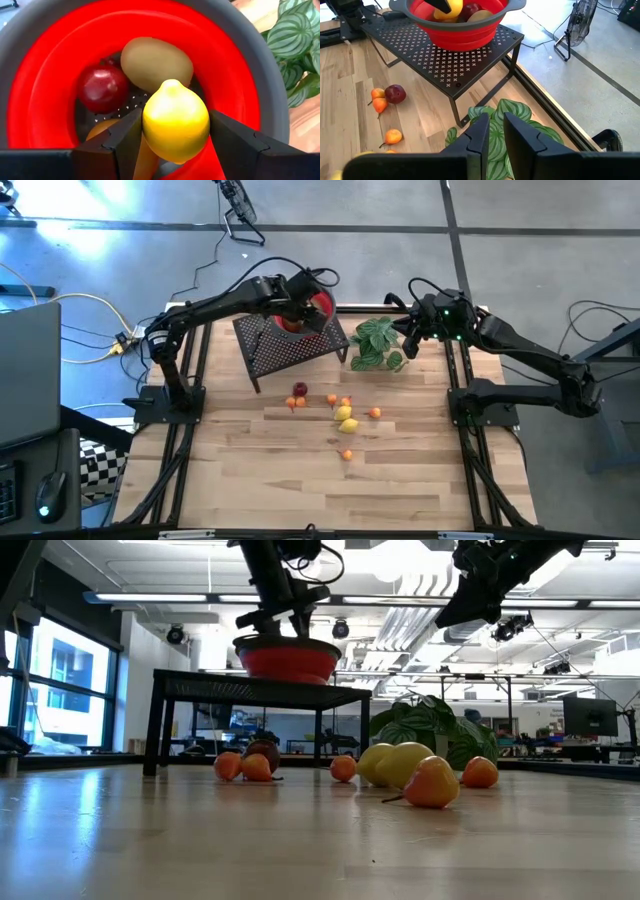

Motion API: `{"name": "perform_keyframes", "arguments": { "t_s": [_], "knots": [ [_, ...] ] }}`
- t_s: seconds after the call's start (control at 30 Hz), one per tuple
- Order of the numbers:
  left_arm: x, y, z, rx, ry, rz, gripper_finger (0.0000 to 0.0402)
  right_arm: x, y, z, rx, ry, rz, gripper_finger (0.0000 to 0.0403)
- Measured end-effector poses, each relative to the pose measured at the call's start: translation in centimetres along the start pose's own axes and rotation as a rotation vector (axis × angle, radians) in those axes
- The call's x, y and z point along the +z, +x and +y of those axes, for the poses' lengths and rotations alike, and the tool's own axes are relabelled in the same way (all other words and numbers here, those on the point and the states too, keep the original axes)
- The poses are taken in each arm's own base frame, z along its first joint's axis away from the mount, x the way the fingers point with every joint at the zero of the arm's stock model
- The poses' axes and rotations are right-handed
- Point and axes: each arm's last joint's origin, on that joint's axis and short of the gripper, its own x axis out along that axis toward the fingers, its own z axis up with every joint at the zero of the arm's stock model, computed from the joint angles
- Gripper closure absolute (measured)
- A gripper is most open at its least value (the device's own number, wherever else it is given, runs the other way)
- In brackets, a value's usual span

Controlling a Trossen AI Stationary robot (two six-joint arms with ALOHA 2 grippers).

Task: Pick & Place Fruit
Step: Put the bottom yellow lemon into the red basket on the shelf

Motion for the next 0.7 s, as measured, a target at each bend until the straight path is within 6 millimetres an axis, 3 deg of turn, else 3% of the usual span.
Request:
{"name": "perform_keyframes", "arguments": {
  "t_s": [0.23, 0.7],
  "knots": [
    [-0.2, 0.0, 0.1, 0.013, -0.015, 0.021, 0.0191, 0.0, 0.0, 0.0, 0.000, 0.000, 0.000, 0.0353],
    [-0.6, 2.0, -0.4, 0.011, -0.016, 0.078, 0.0190, 0.0, 0.0, 0.0, 0.001, 0.000, 0.000, 0.0353]
  ]
}}
